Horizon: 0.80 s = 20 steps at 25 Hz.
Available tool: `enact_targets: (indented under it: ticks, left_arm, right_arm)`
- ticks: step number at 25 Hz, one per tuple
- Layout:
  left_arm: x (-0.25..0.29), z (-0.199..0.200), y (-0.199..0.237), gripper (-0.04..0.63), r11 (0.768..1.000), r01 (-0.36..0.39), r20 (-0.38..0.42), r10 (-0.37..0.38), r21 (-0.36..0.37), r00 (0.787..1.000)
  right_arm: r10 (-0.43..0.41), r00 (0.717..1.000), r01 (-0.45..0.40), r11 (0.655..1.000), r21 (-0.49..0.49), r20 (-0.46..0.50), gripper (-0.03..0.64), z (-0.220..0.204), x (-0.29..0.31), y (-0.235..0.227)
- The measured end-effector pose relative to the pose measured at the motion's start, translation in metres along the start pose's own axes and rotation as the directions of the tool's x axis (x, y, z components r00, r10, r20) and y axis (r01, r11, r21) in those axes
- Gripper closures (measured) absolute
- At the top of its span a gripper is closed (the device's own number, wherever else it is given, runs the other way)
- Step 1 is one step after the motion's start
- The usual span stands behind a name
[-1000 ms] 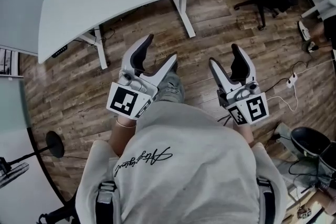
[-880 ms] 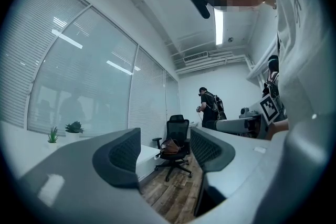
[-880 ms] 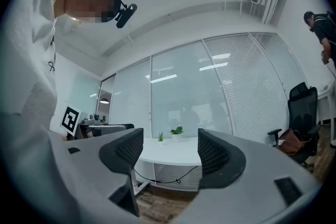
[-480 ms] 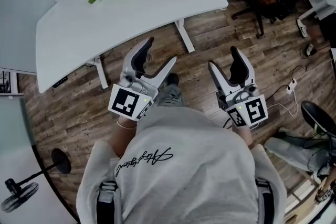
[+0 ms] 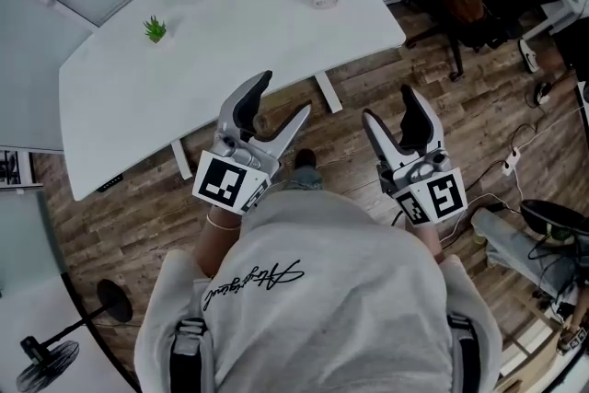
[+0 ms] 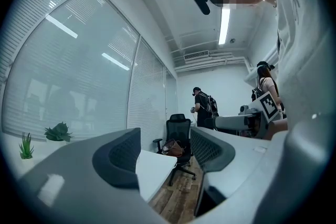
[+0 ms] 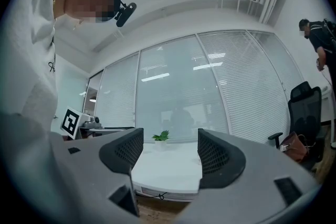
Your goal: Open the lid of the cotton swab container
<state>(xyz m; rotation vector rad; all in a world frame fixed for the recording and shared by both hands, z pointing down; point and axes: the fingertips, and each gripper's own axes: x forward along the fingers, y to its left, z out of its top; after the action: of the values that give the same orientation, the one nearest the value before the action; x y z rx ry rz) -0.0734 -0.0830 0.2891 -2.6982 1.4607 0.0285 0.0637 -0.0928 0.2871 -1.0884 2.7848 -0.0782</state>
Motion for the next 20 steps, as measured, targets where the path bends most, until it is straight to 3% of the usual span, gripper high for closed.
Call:
enact_targets:
  ticks: [20]
  left_arm:
    - [0.073, -0.005, 0.104, 0.311, 1.000, 0.030, 0.000, -0.030, -0.002, 1.000]
  right_arm:
    - [-0.034, 0.999, 0.034, 0.999, -0.003, -0.007, 0.313, -0.005, 0.108, -0.054]
